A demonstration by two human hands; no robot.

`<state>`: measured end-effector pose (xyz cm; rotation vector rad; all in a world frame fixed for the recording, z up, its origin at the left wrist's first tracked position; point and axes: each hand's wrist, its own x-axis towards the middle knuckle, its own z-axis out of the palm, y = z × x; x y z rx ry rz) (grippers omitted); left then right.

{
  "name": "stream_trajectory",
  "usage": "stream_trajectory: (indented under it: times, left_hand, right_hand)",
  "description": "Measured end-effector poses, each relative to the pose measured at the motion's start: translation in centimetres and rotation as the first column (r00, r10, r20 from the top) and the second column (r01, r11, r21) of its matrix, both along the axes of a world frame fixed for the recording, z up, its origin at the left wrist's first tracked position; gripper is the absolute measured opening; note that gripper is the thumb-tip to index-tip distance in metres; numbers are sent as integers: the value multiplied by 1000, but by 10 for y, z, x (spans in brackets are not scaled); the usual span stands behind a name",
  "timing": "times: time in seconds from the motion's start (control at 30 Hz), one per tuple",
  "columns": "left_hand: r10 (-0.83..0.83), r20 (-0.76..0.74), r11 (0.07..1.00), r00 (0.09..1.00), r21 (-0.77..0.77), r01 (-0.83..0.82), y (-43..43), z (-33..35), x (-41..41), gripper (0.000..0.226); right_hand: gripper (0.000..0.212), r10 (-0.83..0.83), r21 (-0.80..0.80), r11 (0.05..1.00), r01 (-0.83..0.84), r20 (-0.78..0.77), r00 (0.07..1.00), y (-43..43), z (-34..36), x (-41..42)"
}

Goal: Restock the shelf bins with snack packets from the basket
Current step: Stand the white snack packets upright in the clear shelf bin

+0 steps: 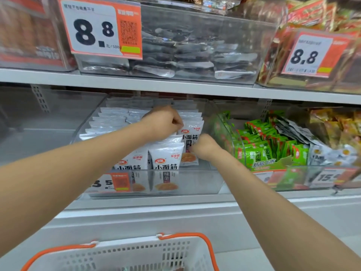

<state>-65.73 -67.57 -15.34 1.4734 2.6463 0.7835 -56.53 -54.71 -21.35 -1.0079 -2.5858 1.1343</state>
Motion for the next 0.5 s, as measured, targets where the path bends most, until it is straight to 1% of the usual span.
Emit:
stream_trajectory:
  times: [0.1,0.17,0.23,0.27,0.3,0.37,0.4,0.47,0.5]
  left_hand:
    - [8,4,1000,1000,-29,-8,-2,1,2,22]
    - [2,9,998,1000,-56,-2,-3,1,2,23]
    - [-13,32,998,999,-54,15,-5,1,3,22]
    - [-15,63,1000,998,-19,17,-6,2,6,18]
    - [-3,100,1000,995,31,0,-9,3,9,19]
    - [59,132,987,990,144,-78,-18,7,15,22]
    - [95,110,976,989,185,-115,-24,8,19,23]
    - [142,81,953,987,258,-158,-39,10,31,20]
    - [156,78,941,985,292,-172,-49,10,39,19]
  right_hand:
    - [9,-55,-62,997,52,-55,997,-1,0,3]
    - [8,-93,-82,993,88,-62,994,-4,4,8]
    - [25,-108,-71,992,105,-34,994,-8,11,15]
    - [28,-116,-35,993,115,-10,993,-10,15,20]
    - [26,-127,22,992,126,14,992,-14,20,26]
    - [14,-140,165,977,138,0,990,-23,28,37]
    - [6,-121,227,965,129,-49,991,-28,31,42]
    - [25,-55,335,935,115,-184,981,-41,31,53]
    - [30,-28,374,918,130,-266,964,-50,30,59]
